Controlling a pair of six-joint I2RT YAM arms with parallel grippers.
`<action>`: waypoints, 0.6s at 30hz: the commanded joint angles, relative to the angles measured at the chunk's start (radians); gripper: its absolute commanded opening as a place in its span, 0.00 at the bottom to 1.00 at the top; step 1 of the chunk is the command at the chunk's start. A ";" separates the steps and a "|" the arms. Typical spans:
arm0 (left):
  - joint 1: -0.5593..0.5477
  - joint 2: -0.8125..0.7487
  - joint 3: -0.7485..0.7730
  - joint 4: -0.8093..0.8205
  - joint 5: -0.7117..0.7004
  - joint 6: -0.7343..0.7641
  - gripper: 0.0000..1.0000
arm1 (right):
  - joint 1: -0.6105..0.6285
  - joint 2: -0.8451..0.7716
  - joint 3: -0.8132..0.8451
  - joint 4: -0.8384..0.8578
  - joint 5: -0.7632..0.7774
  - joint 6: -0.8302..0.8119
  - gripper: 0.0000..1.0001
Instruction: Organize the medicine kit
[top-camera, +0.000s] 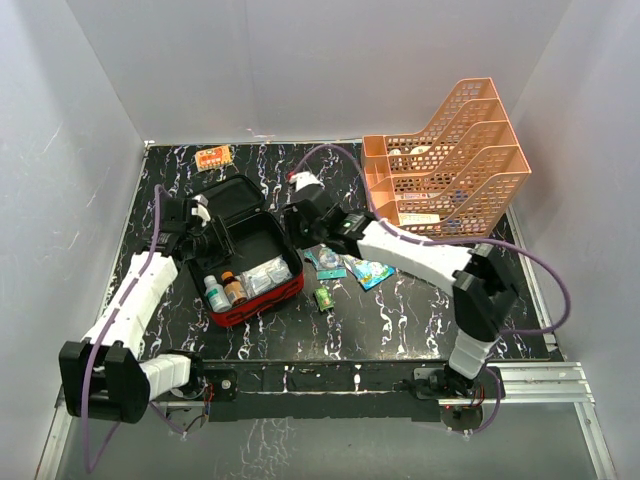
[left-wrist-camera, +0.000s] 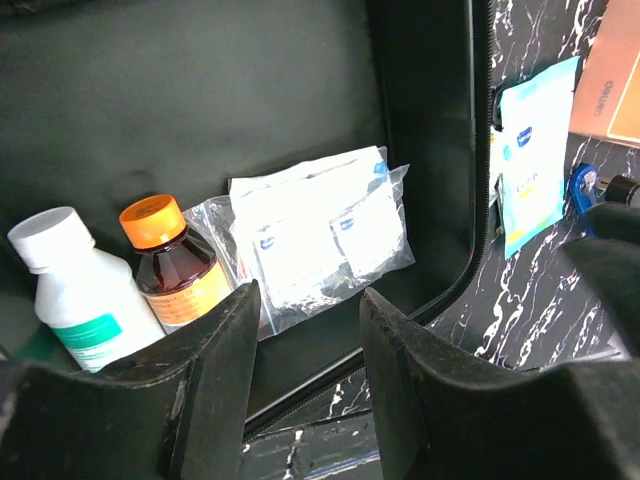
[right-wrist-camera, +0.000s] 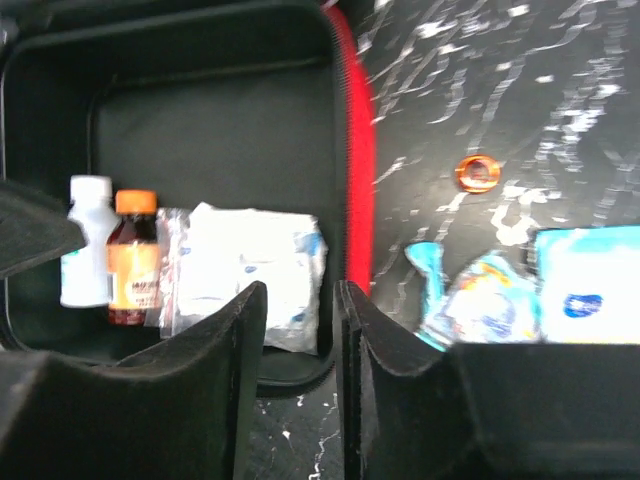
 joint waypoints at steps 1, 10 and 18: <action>0.001 -0.089 0.033 -0.012 -0.065 0.040 0.45 | -0.065 -0.113 -0.070 0.055 0.133 0.077 0.35; 0.001 -0.175 0.032 0.087 -0.142 0.064 0.51 | -0.184 -0.087 -0.138 -0.002 0.141 0.106 0.50; 0.002 -0.177 0.007 0.112 -0.139 0.052 0.52 | -0.185 0.080 -0.075 -0.123 0.118 0.106 0.50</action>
